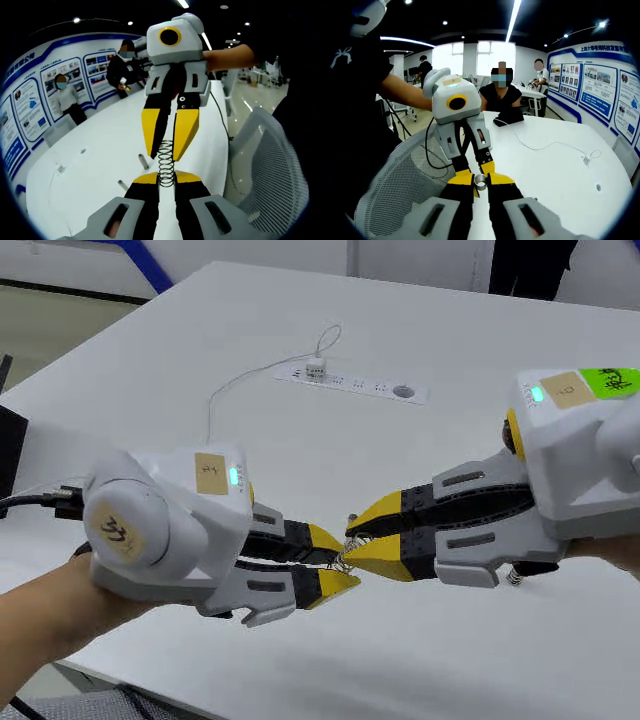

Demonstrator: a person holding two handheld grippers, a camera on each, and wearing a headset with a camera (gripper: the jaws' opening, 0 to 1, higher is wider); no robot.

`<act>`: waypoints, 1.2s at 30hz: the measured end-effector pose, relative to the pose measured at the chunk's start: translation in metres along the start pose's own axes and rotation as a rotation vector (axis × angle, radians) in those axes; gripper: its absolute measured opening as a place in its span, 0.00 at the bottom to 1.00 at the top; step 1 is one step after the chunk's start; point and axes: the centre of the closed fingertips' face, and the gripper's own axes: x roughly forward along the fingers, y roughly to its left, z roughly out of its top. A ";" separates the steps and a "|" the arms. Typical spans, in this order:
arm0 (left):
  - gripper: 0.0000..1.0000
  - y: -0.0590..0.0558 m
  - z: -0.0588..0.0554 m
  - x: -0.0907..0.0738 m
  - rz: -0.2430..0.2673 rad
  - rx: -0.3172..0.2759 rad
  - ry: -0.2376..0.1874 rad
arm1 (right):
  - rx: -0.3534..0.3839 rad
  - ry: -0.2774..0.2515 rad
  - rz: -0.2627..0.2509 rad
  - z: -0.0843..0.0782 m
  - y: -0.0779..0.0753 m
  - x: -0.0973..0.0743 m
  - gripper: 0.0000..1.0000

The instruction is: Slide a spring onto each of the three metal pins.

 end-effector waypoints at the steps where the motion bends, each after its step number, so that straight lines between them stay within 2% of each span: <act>1: 0.10 0.000 0.000 0.000 -0.001 -0.004 -0.002 | 0.004 -0.005 0.003 0.001 0.000 0.000 0.11; 9: 0.10 0.000 0.009 -0.001 0.009 -0.028 -0.033 | 0.039 -0.064 0.005 0.014 0.000 0.005 0.11; 14: 0.10 0.003 0.007 -0.001 0.017 -0.030 -0.026 | 0.030 -0.050 -0.006 0.014 -0.001 0.007 0.10; 16: 0.10 0.003 0.008 -0.002 0.016 -0.070 -0.042 | 0.037 -0.052 -0.019 0.014 -0.003 0.007 0.10; 18: 0.11 0.003 0.007 -0.003 0.004 -0.156 -0.060 | 0.036 -0.052 -0.026 0.015 -0.004 0.008 0.09; 20: 0.11 0.007 0.006 -0.004 0.019 -0.134 -0.057 | 0.039 -0.052 -0.033 0.015 -0.005 0.008 0.09; 24: 0.13 0.006 0.006 -0.005 0.018 -0.142 -0.056 | 0.053 -0.048 -0.038 0.014 -0.008 0.010 0.09; 26: 0.19 0.008 0.007 -0.005 0.030 -0.150 -0.066 | 0.053 -0.040 -0.040 0.012 -0.009 0.010 0.09; 29: 0.25 0.013 0.001 -0.007 0.052 -0.156 -0.048 | 0.059 -0.044 -0.048 0.012 -0.012 0.009 0.09; 36: 0.32 0.020 -0.012 -0.012 0.083 -0.183 -0.032 | 0.083 -0.047 -0.080 0.008 -0.025 0.007 0.10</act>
